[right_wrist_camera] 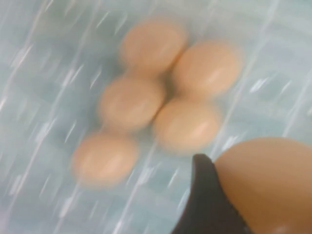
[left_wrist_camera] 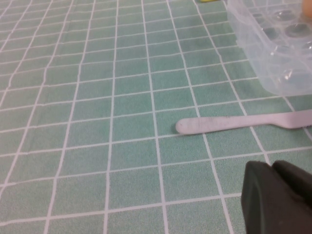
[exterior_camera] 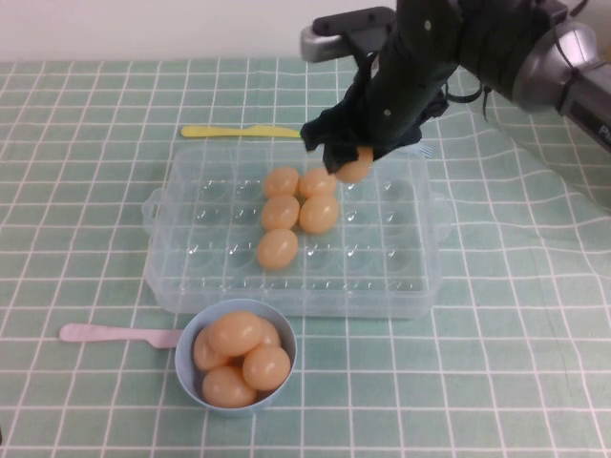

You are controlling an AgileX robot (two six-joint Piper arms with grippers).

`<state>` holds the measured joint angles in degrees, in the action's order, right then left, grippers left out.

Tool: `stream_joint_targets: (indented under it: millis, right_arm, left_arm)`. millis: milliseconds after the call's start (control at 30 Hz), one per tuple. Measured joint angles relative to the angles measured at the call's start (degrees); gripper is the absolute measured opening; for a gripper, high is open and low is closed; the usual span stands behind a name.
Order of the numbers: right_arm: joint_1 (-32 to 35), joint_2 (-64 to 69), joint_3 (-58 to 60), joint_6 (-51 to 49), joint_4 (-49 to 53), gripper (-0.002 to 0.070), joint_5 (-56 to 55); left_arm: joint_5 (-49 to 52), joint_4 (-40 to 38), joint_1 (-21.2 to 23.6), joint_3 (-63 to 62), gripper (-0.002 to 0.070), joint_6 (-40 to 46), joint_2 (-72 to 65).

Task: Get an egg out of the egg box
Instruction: Place the egg in the bowl

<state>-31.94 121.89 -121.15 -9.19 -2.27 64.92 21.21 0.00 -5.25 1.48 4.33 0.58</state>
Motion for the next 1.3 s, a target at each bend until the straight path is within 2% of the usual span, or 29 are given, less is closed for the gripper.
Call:
stream_joint_targets:
  millis: [100,267,567,767,1000,1300]
  right_arm:
    - [-2.9,-1.9,0.2,3.7,-0.7,0.0378,4.7]
    - [-9.1,-4.2,1.1,8.0,-1.0,0.0377,6.0]
    - [-19.9,-4.9,1.3,9.2,-6.3,0.0377,6.2]
    - [-22.0,-6.6,5.7,9.2,-8.0,0.0377,6.2]
    - [-24.3,-13.3,19.2,9.2,-4.4,0.0376,6.2]
    - [-25.4,-11.0,20.0,9.2,-4.3,0.0376,6.1]
  left_arm:
    - [0.0,0.0,0.0,0.0,-0.0003,0.0,0.0]
    - [0.0,0.0,0.0,0.0,-0.0003,0.0,0.0]
    - [0.0,0.0,0.0,0.0,-0.0003,0.0,0.0]
    - [0.0,0.0,0.0,0.0,-0.0003,0.0,0.0]
    - [0.0,0.0,0.0,0.0,-0.0003,0.0,0.0]
    - [0.0,0.0,0.0,0.0,-0.0003,0.0,0.0]
